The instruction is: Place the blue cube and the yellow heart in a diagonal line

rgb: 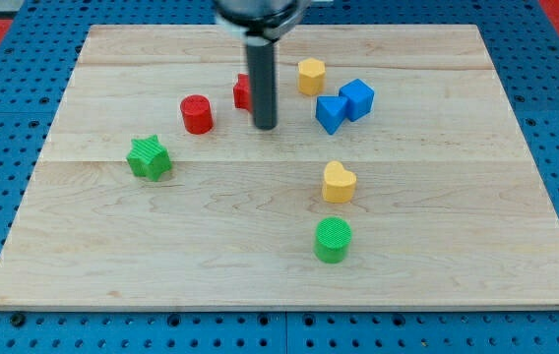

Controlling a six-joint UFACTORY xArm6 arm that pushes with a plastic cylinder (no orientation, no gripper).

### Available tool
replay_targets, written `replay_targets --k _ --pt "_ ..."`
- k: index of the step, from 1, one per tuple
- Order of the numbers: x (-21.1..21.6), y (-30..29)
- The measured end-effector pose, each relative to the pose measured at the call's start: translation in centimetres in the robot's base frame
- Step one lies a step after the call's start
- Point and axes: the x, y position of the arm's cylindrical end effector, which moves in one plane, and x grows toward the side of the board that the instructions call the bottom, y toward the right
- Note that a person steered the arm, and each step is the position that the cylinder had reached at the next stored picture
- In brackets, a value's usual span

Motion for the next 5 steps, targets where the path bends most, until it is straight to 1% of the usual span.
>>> replay_targets --k 1,2,3,4,5 --pt "-1.0 2.8" --pt "-0.8 5.6" --pt "0.2 7.8" --pt "3.1 10.2" --pt "4.7 7.9"
